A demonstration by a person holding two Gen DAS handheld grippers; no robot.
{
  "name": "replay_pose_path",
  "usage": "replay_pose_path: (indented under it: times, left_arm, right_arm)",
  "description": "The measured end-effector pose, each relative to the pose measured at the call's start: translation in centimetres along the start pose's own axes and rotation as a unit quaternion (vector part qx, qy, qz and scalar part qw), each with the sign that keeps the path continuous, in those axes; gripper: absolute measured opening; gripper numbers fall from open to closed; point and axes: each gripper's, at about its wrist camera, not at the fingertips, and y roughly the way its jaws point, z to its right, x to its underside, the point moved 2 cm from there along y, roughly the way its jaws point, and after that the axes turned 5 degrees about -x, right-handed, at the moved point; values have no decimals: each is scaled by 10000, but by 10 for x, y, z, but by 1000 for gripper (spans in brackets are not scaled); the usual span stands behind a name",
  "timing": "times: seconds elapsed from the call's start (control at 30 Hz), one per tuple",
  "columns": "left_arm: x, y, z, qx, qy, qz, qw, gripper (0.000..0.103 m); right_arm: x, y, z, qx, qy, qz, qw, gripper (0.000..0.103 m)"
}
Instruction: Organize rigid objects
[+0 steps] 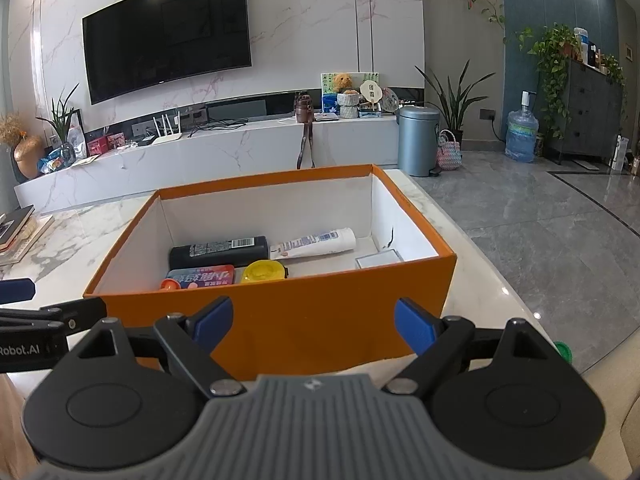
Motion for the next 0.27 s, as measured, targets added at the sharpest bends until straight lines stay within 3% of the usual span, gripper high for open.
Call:
replay_pose_path:
  times: [0.27]
  left_arm:
    - [-1,-2,1,-11,3,38,10000,103]
  right_arm:
    - [0,-1,1,-27,35,8,10000,88]
